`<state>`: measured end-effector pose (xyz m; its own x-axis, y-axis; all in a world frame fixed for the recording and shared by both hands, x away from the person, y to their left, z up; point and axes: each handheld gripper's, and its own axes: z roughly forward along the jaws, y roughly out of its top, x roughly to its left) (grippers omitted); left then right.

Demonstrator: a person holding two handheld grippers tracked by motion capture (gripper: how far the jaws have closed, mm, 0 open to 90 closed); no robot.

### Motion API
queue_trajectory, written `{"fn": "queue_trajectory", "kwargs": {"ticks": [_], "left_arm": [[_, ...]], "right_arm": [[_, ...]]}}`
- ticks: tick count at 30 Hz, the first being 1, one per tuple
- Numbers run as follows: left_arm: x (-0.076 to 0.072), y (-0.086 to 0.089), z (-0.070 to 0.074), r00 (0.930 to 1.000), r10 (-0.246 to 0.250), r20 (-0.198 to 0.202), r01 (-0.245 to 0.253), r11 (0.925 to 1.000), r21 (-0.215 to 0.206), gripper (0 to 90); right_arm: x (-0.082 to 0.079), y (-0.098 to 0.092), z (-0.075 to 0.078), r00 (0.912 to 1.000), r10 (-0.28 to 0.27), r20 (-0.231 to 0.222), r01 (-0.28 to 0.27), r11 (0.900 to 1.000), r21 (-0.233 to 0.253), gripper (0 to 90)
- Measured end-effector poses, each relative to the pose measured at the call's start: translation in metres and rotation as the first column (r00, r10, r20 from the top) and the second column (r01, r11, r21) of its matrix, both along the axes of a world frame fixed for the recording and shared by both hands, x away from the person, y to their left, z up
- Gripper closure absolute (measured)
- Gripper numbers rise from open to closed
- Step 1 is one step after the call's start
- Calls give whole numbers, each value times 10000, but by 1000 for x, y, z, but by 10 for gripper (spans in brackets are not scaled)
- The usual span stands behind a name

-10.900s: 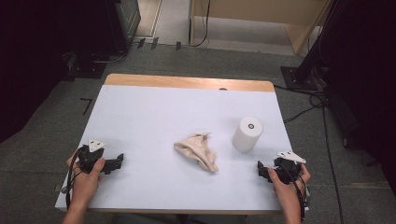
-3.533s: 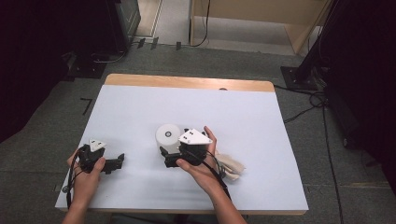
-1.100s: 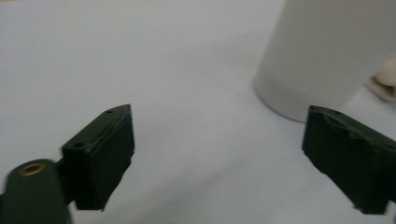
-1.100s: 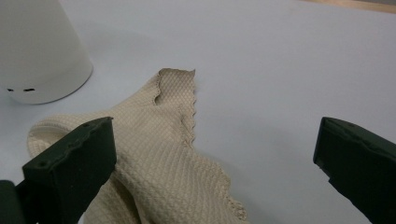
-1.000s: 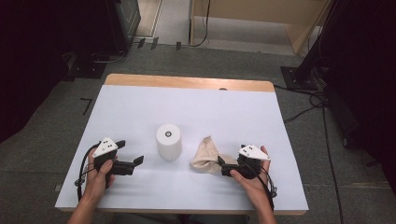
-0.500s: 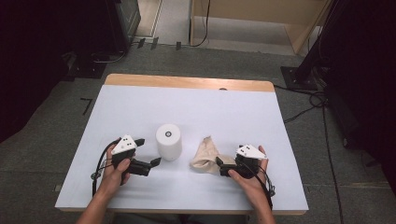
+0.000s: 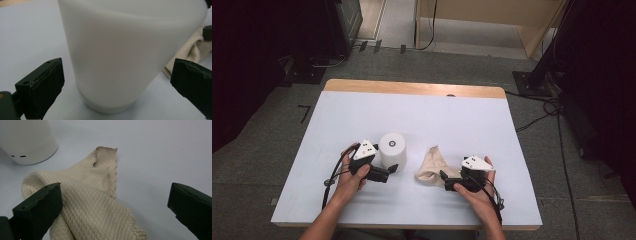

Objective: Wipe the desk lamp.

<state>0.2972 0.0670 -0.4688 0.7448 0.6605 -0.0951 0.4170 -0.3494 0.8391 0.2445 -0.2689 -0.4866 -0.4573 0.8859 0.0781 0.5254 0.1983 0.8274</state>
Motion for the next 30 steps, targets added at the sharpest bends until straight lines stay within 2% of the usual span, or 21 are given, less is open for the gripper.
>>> {"fn": "queue_trajectory", "kwargs": {"ticks": [5, 6, 8, 9, 10, 11, 15, 17, 20, 26, 28, 30], "left_arm": [[2, -6, -2, 9992, 340, 223, -340, 9994, -21, 0], [2, -10, -3, 9984, 400, 410, -400, 9992, -6, 0], [1, -13, -3, 9977, 432, 524, -438, 9990, 98, 9], [0, -18, -5, 9956, 512, 780, -535, 9982, 276, 38], [0, -18, -5, 9956, 512, 780, -535, 9982, 276, 50], [1, -22, -8, 9926, 769, 936, -808, 9960, 391, 63], [3, -26, -12, 9908, 897, 1014, -948, 9944, 461, 58], [4, -30, -16, 9894, 931, 1111, -1012, 9924, 700, 57], [3, -29, -15, 9884, 984, 1160, -1053, 9929, 551, 75], [2, -23, -12, 9892, 770, 1247, -861, 9939, 689, 81], [0, -15, -6, 9924, 480, 1133, -547, 9969, 566, 82], [-1, -8, 0, 9940, 270, 1057, -340, 9973, 648, 82]], "right_arm": [[0, 4, -1, 9999, 78, -94, -78, 10000, -39, 0], [0, 5, -2, 9999, 144, -75, -145, 9998, -107, 0], [0, 6, -2, 9998, 172, -97, -173, 9998, -116, 0], [0, 7, -2, 9998, 173, -102, -174, 9998, -106, 0], [0, 7, -3, 9998, 165, -81, -166, 9998, -130, 0], [0, 7, -2, 9999, 117, -89, -118, 9998, -138, 0], [1, 5, -2, 9999, 41, -95, -42, 9999, -96, 0], [1, 6, -3, 9999, 49, -100, -50, 9999, -139, 0], [0, 9, -3, 9999, 120, -113, -122, 9998, -184, 0], [0, 8, -3, 9999, 94, -114, -96, 9998, -173, 0], [0, 8, -3, 9999, 93, -89, -94, 9998, -161, 0], [0, 9, -3, 9999, 85, -92, -87, 9999, -140, 0]]}}
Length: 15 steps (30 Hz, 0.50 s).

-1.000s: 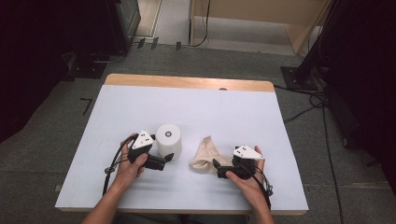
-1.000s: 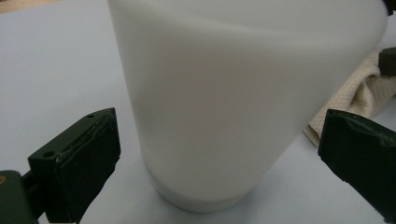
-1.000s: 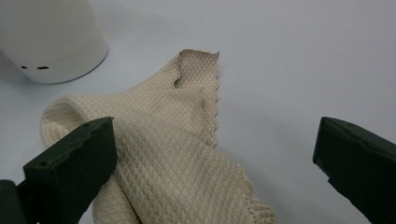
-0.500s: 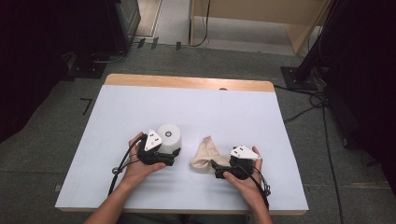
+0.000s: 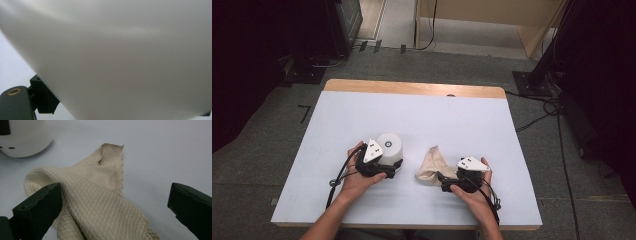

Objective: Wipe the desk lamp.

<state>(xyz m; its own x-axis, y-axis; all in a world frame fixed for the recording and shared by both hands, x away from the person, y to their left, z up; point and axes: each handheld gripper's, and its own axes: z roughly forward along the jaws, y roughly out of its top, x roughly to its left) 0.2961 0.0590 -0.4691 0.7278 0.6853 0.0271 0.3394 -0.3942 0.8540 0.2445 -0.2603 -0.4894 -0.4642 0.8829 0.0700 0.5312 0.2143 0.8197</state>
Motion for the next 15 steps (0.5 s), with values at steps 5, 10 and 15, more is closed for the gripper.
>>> {"fn": "queue_trajectory", "kwargs": {"ticks": [5, 10, 15], "left_arm": [[-6, 20, 9, 9990, -268, -370, 285, 9985, 466, 82], [-7, 29, 11, 9942, -668, -842, 732, 9945, 749, 82], [-6, 24, 9, 9898, -960, -1052, 1052, 9907, 859, 82]], "right_arm": [[-3, 4, 4, 9992, 373, 143, -374, 9993, 73, 0], [-8, 18, 6, 9907, 1341, 215, -1336, 9907, -263, 17], [-10, 27, 4, 9816, 1887, 286, -1865, 9801, -677, 51]]}}
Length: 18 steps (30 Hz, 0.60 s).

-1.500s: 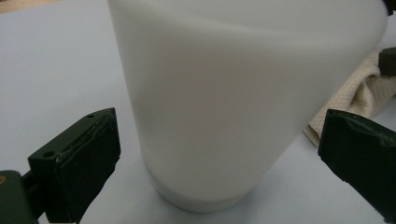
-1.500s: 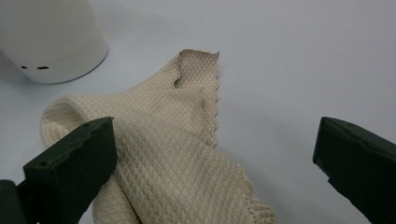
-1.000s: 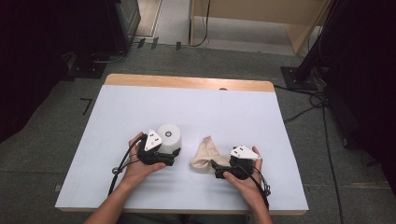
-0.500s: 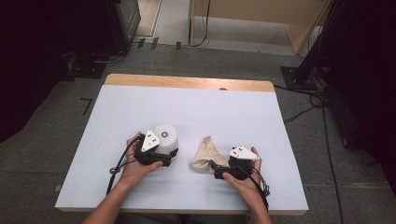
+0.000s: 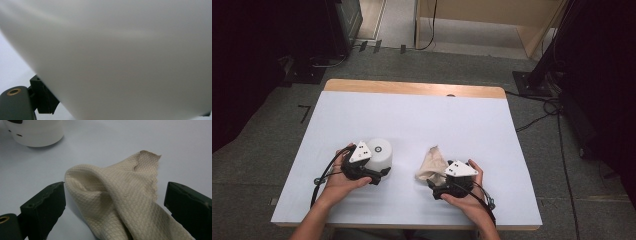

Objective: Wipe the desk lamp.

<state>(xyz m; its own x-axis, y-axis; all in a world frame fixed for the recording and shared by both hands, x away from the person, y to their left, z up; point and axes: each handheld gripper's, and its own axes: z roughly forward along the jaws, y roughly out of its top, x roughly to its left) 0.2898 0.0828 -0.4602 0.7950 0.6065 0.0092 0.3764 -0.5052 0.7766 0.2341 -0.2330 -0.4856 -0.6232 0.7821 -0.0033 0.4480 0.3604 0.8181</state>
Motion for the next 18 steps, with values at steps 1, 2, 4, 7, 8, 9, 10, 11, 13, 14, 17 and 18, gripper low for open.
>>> {"fn": "queue_trajectory", "kwargs": {"ticks": [1, 2, 4, 7, 8, 9, 10, 11, 13, 14, 17, 18], "left_arm": [[-1, -5, -2, 9999, -154, 42, 153, 9995, 268, 81], [-1, -7, -2, 9998, -206, 54, 205, 9994, 276, 81], [0, -9, -2, 9996, -285, 31, 284, 9993, 235, 81], [0, -11, -3, 9996, -265, 77, 263, 9995, 181, 81], [1, -13, -3, 9996, -235, 184, 231, 9994, 243, 81], [1, -14, -3, 9995, -213, 225, 207, 9994, 271, 81], [1, -14, -3, 9995, -213, 225, 207, 9994, 271, 81], [1, -14, -3, 9996, -220, 195, 215, 9994, 265, 81], [2, -13, -2, 9995, -297, 111, 294, 9992, 276, 81], [2, -13, -2, 9995, -297, 111, 294, 9992, 276, 81], [1, -10, 0, 9986, -523, -66, 524, 9984, 206, 81], [0, -10, 0, 9981, -602, -113, 604, 9980, 188, 81]], "right_arm": [[0, -1, -1, 9999, -45, 102, 47, 9998, -171, 147], [0, -3, -2, 10000, -25, 63, 26, 9997, -241, 177], [2, -8, -6, 9999, 70, -77, -72, 9994, -345, 330], [2, -13, -8, 9996, 272, -91, -274, 9994, -202, 496], [3, -17, -9, 9982, 531, -278, -535, 9985, -148, 626], [3, -18, -9, 9976, 617, -330, -622, 9980, -142, 671], [3, -18, -9, 9976, 617, -330, -622, 9980, -142, 671], [3, -18, -9, 9960, 788, -413, -794, 9968, -130, 744], [3, -17, -8, 9948, 938, -387, -940, 9956, -29, 793], [3, -17, -8, 9948, 938, -387, -940, 9956, -29, 793], [0, -13, -4, 9902, 1345, -387, -1328, 9902, 433, 819], [-1, -7, -1, 9874, 1536, -391, -1496, 9846, 906, 822]]}}
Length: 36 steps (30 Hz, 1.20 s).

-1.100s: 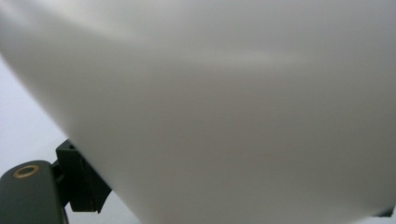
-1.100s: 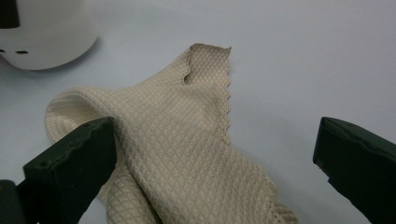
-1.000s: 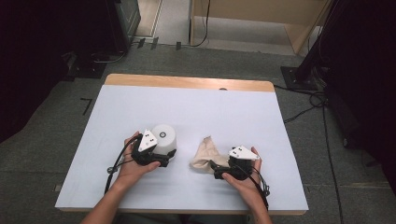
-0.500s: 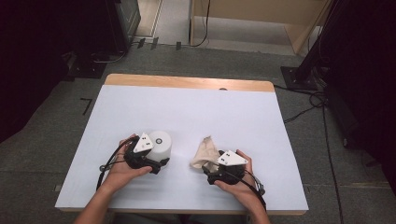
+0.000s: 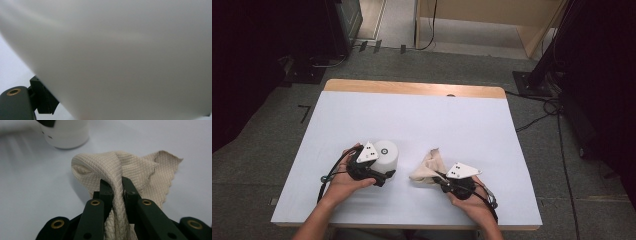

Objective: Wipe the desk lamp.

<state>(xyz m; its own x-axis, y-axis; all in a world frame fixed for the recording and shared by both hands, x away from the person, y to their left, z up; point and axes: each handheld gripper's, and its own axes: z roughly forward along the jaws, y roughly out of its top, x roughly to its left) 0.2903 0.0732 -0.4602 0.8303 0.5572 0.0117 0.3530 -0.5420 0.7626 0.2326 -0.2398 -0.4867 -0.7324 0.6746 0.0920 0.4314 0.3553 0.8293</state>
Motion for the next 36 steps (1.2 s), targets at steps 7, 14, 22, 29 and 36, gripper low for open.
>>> {"fn": "queue_trajectory", "kwargs": {"ticks": [7, 14, 22, 29, 36], "left_arm": [[-2, 2, 0, 9998, -174, -112, 176, 9997, 143, 81], [-1, 3, 0, 9997, -173, -178, 174, 9998, 66, 81], [1, 1, -2, 9996, -270, -47, 270, 9996, 43, 80], [0, 0, -1, 9996, -296, 27, 295, 9995, 125, 80], [-1, -3, 0, 9992, -377, 100, 373, 9989, 296, 80]], "right_arm": [[10, 19, -7, 9948, -986, 254, 997, 9941, -433, 574], [30, 22, -9, 9999, -103, -55, 100, 9983, -582, 190], [46, 29, -15, 9984, 157, -549, -204, 9961, -860, 138], [43, 34, -16, 9985, 125, -537, -202, 9892, -1450, 194], [40, 22, -15, 9966, -750, -327, 708, 9909, -1149, 713]]}}
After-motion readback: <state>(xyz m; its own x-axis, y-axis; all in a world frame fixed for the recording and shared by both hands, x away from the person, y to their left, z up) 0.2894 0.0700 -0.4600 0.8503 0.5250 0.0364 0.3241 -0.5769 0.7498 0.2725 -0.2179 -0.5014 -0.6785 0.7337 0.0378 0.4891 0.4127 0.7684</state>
